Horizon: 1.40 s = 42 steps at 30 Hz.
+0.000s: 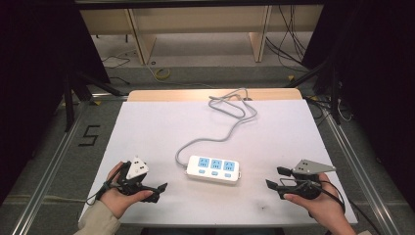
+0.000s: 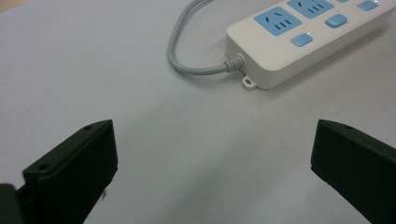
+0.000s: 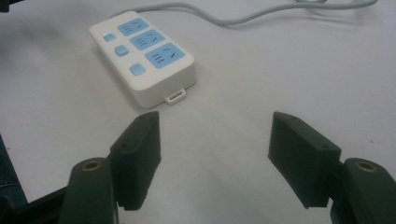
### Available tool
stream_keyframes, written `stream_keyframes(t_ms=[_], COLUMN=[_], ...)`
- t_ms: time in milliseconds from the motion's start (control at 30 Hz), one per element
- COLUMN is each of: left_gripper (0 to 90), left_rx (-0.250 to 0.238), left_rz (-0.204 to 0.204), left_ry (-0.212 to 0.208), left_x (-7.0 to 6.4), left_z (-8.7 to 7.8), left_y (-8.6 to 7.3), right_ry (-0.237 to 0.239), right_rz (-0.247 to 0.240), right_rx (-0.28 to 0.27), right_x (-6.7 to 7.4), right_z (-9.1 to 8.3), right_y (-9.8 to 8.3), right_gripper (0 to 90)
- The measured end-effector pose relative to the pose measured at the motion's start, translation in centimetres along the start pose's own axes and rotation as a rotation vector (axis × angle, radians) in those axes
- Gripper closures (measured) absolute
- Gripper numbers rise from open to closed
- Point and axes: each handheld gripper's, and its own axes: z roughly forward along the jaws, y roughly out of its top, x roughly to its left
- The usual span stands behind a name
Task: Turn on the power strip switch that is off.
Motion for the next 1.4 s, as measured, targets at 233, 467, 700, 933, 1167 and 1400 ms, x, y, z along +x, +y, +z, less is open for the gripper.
stream_keyframes(t_ms=[233,467,700,933,1167,1400], left_gripper=[0.6,1.0,1.4,1.6,1.7,1.7], left_rx=[-0.006,-0.008,-0.009,-0.009,-0.005,-0.008], left_rz=[0.001,0.003,0.005,0.003,0.008,0.014], left_ry=[0.013,0.019,0.02,0.022,0.017,0.02], left_x=[0.2,0.3,0.2,0.2,0.1,0.0], left_z=[0.0,0.1,0.1,0.1,0.2,0.2], left_y=[0.0,0.1,0.1,0.1,0.2,0.3], right_ry=[-0.011,-0.046,-0.075,-0.06,-0.045,-0.033], right_rz=[-0.011,-0.035,-0.071,-0.087,-0.094,-0.098], right_rx=[-0.003,-0.001,-0.017,-0.003,0.007,0.016], right_x=[0.3,0.2,0.4,0.8,1.2,1.5], right_z=[0.0,-0.3,-0.4,0.4,1.2,2.1], right_y=[0.4,0.9,1.5,2.2,3.1,3.9], right_gripper=[43.5,72.0,90.0,90.0,90.0,90.0])
